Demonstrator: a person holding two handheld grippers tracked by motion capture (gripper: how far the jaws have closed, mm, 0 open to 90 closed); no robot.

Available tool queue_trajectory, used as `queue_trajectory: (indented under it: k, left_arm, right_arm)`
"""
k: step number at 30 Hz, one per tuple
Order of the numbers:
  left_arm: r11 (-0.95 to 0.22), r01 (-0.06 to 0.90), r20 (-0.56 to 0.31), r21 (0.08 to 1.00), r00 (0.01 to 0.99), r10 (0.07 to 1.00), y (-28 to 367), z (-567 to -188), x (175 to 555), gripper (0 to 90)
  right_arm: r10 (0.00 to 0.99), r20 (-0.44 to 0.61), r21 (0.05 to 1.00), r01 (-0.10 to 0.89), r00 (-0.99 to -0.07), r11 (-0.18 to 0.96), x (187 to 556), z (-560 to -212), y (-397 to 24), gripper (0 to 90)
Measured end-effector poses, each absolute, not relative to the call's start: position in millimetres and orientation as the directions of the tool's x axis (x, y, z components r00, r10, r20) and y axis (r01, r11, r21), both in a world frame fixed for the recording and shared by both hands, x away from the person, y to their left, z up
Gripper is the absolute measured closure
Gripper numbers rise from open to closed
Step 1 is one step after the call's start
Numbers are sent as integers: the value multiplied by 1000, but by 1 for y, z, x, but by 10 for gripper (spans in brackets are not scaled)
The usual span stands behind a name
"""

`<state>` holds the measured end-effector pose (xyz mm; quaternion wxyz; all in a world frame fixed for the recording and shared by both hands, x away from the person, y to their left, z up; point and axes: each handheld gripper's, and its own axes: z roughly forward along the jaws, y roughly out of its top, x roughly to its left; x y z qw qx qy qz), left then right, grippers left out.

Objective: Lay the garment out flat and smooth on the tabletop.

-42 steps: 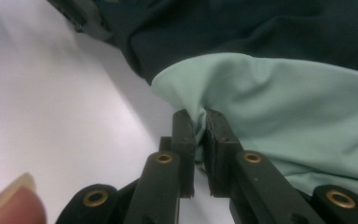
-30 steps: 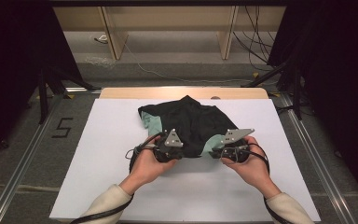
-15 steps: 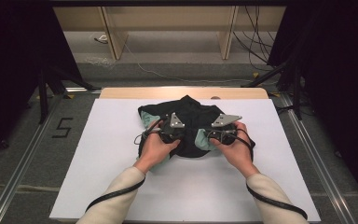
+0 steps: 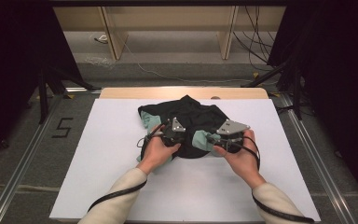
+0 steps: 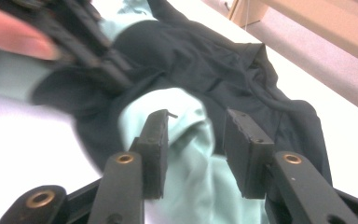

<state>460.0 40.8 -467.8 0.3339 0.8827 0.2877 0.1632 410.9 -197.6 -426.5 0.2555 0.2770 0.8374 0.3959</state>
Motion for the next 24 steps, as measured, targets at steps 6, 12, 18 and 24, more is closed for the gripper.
queue_trajectory:
  k: [6,12,18,24]
  left_arm:
    - [-617,398,98,679,784,613,40,-468,461,839]
    - [-612,405,87,680,784,615,41,-469,461,839]
    - [-614,404,88,678,785,613,41,-470,461,838]
    - [-620,400,93,675,788,609,40,-470,461,838]
  right_arm:
    - [613,-100,769,331,-783,548,384,-446,-189,642]
    - [583,-78,727,354,-809,588,401,-470,-171,617]
    - [571,-90,703,354,-816,617,413,-484,-161,646]
    - [563,-100,680,357,-820,640,417,-487,-156,724]
